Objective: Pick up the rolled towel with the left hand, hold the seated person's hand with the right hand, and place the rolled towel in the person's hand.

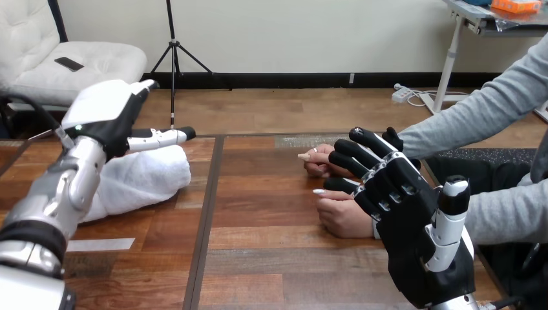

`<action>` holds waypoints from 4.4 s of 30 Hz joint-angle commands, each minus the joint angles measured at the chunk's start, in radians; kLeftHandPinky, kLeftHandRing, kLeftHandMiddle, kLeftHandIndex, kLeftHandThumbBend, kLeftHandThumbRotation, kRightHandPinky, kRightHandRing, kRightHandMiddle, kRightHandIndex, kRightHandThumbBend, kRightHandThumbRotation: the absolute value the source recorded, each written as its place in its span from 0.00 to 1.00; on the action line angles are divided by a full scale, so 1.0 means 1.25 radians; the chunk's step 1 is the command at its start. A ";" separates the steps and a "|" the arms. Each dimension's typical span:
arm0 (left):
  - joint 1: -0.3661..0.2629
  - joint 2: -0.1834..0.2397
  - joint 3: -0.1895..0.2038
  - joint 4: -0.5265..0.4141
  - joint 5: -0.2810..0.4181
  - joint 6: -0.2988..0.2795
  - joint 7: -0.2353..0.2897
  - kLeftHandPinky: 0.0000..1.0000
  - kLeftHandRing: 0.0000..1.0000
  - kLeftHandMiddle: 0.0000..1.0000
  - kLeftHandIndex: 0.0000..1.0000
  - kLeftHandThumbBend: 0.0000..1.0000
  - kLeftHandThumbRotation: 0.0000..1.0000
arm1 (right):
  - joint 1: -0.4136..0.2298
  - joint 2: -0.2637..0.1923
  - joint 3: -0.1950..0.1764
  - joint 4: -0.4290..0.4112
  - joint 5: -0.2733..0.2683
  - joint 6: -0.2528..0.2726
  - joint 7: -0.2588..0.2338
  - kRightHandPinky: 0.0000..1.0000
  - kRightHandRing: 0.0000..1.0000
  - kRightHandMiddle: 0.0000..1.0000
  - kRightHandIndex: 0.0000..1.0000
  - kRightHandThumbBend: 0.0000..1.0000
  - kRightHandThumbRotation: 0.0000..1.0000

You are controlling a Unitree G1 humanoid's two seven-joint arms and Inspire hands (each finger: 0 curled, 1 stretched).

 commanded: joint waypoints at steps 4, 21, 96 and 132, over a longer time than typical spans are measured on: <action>-0.101 -0.009 -0.049 0.024 0.015 0.041 -0.014 0.89 0.94 0.94 0.94 0.76 0.83 | -0.074 0.005 -0.012 0.000 -0.001 -0.016 -0.001 0.71 0.83 0.82 0.82 0.88 1.00; -0.122 -0.015 -0.100 0.052 0.009 0.104 -0.039 0.88 0.93 0.94 0.95 0.76 0.80 | -0.082 0.008 -0.017 0.005 -0.007 -0.019 -0.001 0.71 0.83 0.82 0.81 0.88 1.00; -0.104 -0.039 -0.114 0.085 -0.015 0.257 -0.176 1.00 1.00 1.00 1.00 0.87 0.91 | -0.069 0.015 -0.014 -0.015 -0.019 -0.030 -0.013 0.68 0.81 0.80 0.79 0.90 1.00; -0.109 -0.083 -0.145 0.087 -0.004 0.260 -0.177 1.00 1.00 1.00 1.00 0.94 0.91 | -0.025 0.019 -0.009 -0.059 0.005 -0.037 -0.010 0.63 0.78 0.78 0.78 0.90 1.00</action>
